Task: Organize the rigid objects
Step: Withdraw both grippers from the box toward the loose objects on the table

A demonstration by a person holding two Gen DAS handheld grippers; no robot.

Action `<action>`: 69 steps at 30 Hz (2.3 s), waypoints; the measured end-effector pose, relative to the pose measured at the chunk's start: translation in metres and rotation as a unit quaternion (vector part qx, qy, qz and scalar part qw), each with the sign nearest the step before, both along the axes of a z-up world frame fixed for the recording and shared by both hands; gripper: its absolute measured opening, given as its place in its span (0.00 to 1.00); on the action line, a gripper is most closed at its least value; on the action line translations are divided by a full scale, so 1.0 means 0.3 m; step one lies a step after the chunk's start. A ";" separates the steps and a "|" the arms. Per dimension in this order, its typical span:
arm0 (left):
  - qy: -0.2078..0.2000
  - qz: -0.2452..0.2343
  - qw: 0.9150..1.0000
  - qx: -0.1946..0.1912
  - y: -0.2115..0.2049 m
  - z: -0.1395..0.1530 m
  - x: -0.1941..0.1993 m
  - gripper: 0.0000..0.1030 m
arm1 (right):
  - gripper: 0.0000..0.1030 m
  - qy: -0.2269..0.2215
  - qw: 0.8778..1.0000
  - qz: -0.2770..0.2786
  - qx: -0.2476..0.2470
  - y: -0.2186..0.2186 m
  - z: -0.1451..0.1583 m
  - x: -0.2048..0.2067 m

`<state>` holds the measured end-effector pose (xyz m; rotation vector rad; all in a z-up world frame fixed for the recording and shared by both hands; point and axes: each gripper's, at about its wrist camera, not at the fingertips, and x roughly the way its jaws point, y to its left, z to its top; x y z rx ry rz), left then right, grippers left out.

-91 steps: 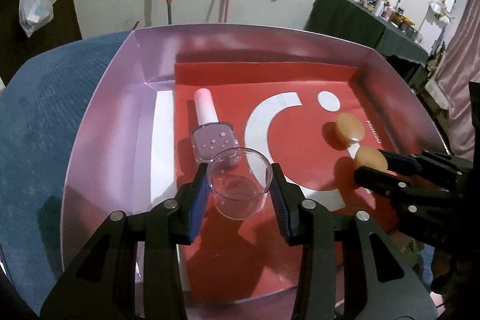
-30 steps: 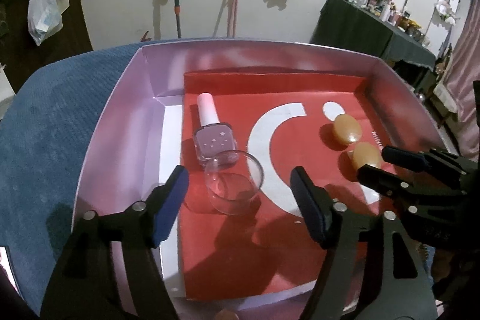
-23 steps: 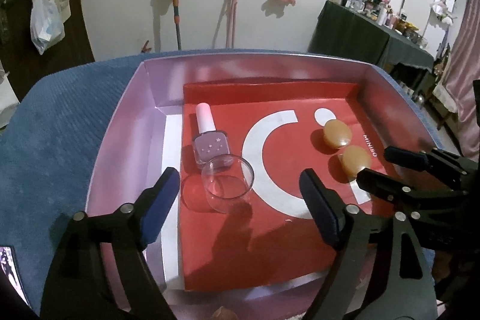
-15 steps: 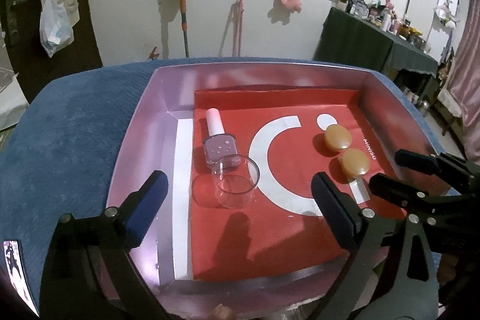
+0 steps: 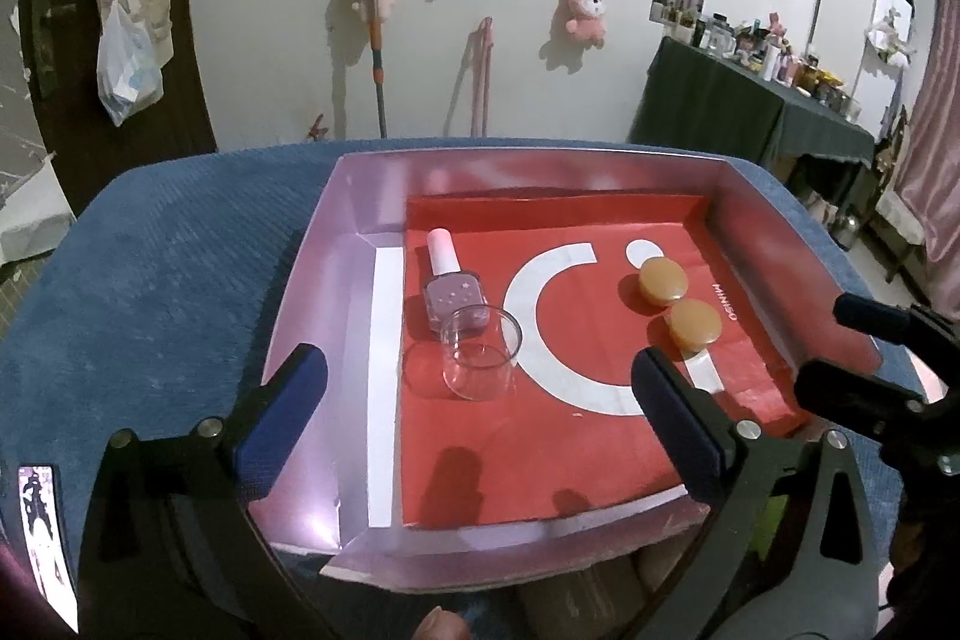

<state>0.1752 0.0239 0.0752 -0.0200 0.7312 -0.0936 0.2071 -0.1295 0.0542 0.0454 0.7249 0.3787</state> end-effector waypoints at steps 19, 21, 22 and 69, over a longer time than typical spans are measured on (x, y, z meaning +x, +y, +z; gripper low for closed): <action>-0.033 -0.003 0.999 -0.027 0.003 0.045 -0.158 1.00 | 1.00 -0.100 0.995 0.009 0.005 -0.019 0.081 -0.228; -0.032 -0.004 0.999 -0.025 -0.004 0.044 -0.175 1.00 | 1.00 -0.106 0.994 0.009 0.006 -0.021 0.081 -0.248; -0.032 -0.005 0.999 -0.023 -0.007 0.044 -0.183 1.00 | 1.00 -0.109 0.994 0.008 0.008 -0.025 0.081 -0.258; -0.040 -0.002 0.999 -0.005 -0.090 -0.078 -0.457 1.00 | 1.00 -0.072 0.997 -0.004 0.001 -0.047 -0.100 -0.464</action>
